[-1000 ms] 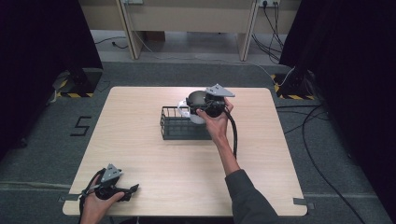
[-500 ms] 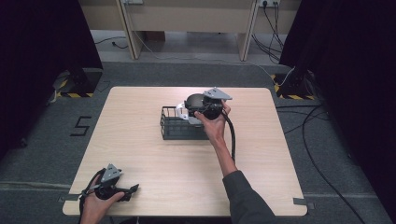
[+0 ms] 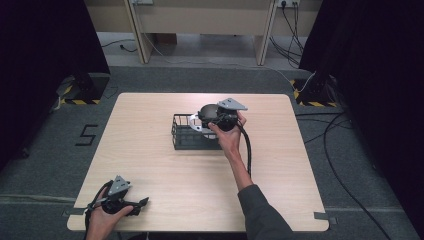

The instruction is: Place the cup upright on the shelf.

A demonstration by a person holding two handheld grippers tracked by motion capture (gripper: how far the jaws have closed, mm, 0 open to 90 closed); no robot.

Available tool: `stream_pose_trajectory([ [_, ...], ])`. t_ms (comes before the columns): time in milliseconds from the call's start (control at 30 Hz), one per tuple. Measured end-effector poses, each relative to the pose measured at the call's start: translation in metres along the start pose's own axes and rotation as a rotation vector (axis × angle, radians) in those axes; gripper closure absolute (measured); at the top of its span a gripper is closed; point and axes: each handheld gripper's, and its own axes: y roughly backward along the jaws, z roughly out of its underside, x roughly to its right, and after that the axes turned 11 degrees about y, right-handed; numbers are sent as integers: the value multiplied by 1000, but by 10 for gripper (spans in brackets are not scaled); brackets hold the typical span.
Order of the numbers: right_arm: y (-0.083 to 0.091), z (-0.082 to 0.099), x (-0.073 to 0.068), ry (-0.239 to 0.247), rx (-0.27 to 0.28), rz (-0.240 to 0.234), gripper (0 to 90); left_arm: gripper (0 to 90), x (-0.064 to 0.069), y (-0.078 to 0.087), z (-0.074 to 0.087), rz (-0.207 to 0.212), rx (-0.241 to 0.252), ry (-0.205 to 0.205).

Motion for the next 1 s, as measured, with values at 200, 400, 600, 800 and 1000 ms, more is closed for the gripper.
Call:
stream_pose_trajectory([
  [200, -1, 4, -1, 2, -7, 2, 66, 47, 0, 0, 0, 0, 0, 0],
  [400, -1, 9, 0, 2, 1, -4, 65, 47, 0, 0, 0, 0, -1, -1],
  [600, -1, 9, -1, 8, -4, -11, 63, 47, 0, 0, 0, 1, 0, -1],
  [800, -1, 10, -2, 4, -13, -15, 59, 47, 0, 0, 0, 1, -1, -1],
  [1000, -2, 10, -2, 2, -23, -18, 56, 47, 0, 0, 0, 1, -1, -1],
])
